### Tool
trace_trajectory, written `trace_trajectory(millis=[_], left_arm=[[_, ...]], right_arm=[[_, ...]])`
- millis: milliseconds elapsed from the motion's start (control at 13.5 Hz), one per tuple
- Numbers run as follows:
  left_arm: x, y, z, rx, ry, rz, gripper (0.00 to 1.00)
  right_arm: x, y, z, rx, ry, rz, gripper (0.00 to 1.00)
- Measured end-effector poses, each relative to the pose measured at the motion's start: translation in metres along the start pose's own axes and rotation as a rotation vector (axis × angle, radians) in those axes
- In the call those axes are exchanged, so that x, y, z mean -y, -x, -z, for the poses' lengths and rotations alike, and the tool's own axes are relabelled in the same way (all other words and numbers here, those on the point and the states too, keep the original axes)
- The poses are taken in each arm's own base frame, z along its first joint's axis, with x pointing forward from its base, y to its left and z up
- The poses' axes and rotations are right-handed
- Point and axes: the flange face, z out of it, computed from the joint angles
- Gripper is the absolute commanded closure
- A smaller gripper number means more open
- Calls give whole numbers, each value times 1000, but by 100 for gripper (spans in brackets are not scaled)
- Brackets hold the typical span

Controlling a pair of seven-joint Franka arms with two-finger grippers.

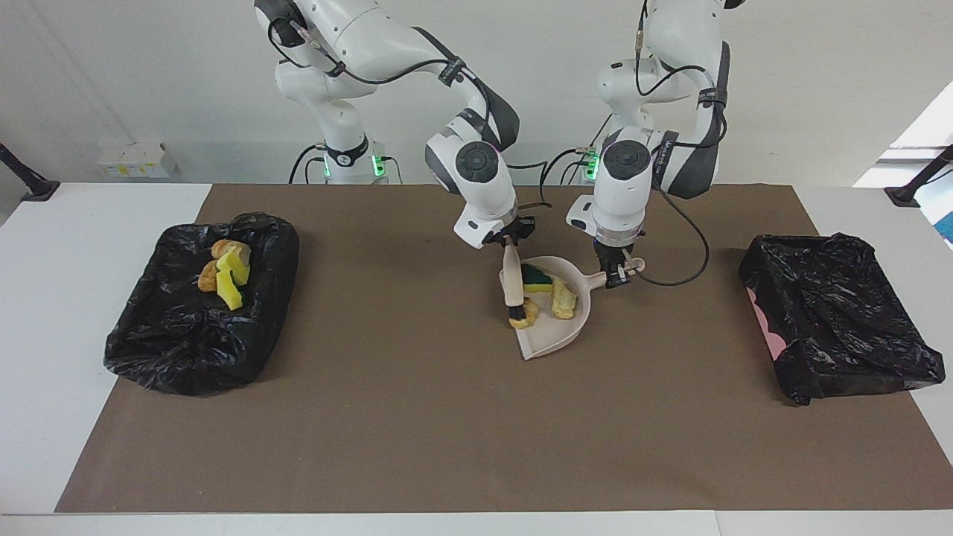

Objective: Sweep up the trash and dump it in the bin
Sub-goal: 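Sweep the bread and sponges into the dustpan with the right gripper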

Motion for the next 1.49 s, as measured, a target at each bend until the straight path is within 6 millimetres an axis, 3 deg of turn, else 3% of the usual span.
trace_trajectory(millis=[223, 371, 520, 743, 1114, 1486], left_arm=[[0, 0, 0, -1, -2, -1, 100], [1, 0, 0, -4, -5, -2, 100], [1, 0, 0, -7, -8, -5, 100], [2, 0, 0, -10, -13, -8, 100], [2, 0, 1, -12, -15, -10, 100], [6, 4, 2, -16, -20, -3, 100]], right_arm=[[-42, -21, 15, 2, 67, -36, 100], [-53, -21, 13, 12, 145, -20, 100], [-50, -10, 11, 42, 204, -1, 100], [-24, 19, 7, 55, 252, 11, 100], [44, 85, -26, 42, 307, 10, 100], [49, 94, -29, 43, 305, 13, 100]])
